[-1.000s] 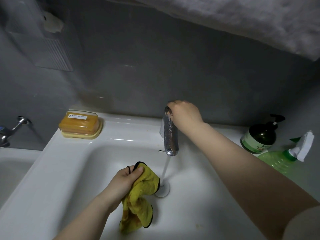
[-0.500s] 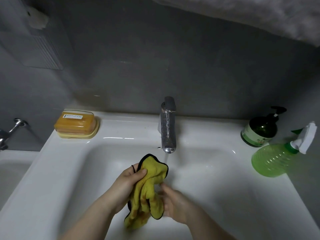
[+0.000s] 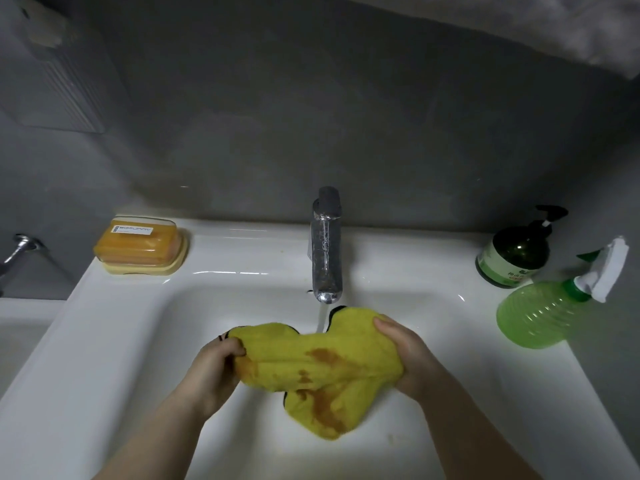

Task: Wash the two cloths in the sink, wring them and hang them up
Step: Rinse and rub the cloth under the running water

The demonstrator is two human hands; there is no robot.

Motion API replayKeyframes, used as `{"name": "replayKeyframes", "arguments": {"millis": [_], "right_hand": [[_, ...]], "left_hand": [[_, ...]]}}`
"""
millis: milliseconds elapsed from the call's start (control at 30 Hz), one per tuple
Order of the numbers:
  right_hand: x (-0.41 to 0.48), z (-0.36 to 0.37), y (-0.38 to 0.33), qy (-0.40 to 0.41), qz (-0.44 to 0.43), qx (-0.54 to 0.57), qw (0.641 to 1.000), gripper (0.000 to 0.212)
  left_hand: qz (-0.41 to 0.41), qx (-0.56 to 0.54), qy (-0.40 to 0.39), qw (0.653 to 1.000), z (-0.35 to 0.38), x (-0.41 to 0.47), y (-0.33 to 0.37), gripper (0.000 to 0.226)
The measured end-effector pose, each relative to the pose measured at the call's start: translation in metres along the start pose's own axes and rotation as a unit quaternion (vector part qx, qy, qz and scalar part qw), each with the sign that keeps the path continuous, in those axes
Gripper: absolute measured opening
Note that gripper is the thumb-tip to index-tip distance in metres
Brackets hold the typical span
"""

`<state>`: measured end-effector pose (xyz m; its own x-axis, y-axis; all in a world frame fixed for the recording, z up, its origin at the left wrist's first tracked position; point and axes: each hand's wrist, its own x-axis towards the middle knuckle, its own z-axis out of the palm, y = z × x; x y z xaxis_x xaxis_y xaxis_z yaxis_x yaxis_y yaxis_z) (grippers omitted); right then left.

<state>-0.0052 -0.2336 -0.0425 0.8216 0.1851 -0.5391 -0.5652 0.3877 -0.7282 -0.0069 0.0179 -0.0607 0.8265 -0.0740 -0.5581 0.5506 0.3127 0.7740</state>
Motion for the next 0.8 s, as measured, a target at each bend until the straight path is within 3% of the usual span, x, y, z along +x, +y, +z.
{"name": "replayKeyframes", "arguments": {"millis": [133, 233, 300, 367, 433, 500, 600, 700, 800], "right_hand": [[0.000, -0.010, -0.008, 0.001, -0.032, 0.005, 0.999, 0.024], [0.005, -0.011, -0.014, -0.014, -0.054, 0.014, 0.998, 0.023], [0.010, -0.010, -0.017, -0.019, -0.059, 0.029, 0.998, 0.022], [0.014, -0.011, -0.019, -0.015, -0.063, 0.042, 0.997, 0.024], [0.018, -0.013, -0.021, -0.007, -0.070, 0.059, 0.996, 0.030], [0.020, -0.017, -0.021, 0.005, -0.069, 0.025, 0.997, 0.034], [0.020, -0.014, -0.011, 0.050, -0.024, -0.088, 0.995, 0.021], [0.029, 0.017, 0.011, 0.148, -0.004, -0.122, 0.981, 0.017], [0.046, 0.054, 0.020, 0.235, -0.082, -0.162, 0.955, 0.028]], "left_hand": [[-0.110, -0.065, -0.043, 0.991, 0.011, 0.002, -0.004, 0.029], [-0.193, 0.053, -0.118, 0.973, 0.023, 0.007, -0.010, 0.043], [-0.215, 0.169, -0.204, 0.940, 0.031, 0.006, -0.011, 0.027], [-0.215, 0.215, -0.248, 0.920, 0.036, 0.006, -0.011, 0.013], [-0.183, 0.181, -0.226, 0.939, 0.037, 0.013, -0.009, 0.003], [-0.124, 0.138, -0.163, 0.969, 0.034, 0.023, -0.005, 0.010], [-0.062, 0.052, -0.099, 0.992, 0.038, 0.035, 0.005, 0.027], [-0.073, -0.025, -0.038, 0.996, 0.061, 0.040, 0.007, 0.033], [-0.083, 0.040, 0.009, 0.996, 0.100, 0.030, -0.009, 0.049]]}}
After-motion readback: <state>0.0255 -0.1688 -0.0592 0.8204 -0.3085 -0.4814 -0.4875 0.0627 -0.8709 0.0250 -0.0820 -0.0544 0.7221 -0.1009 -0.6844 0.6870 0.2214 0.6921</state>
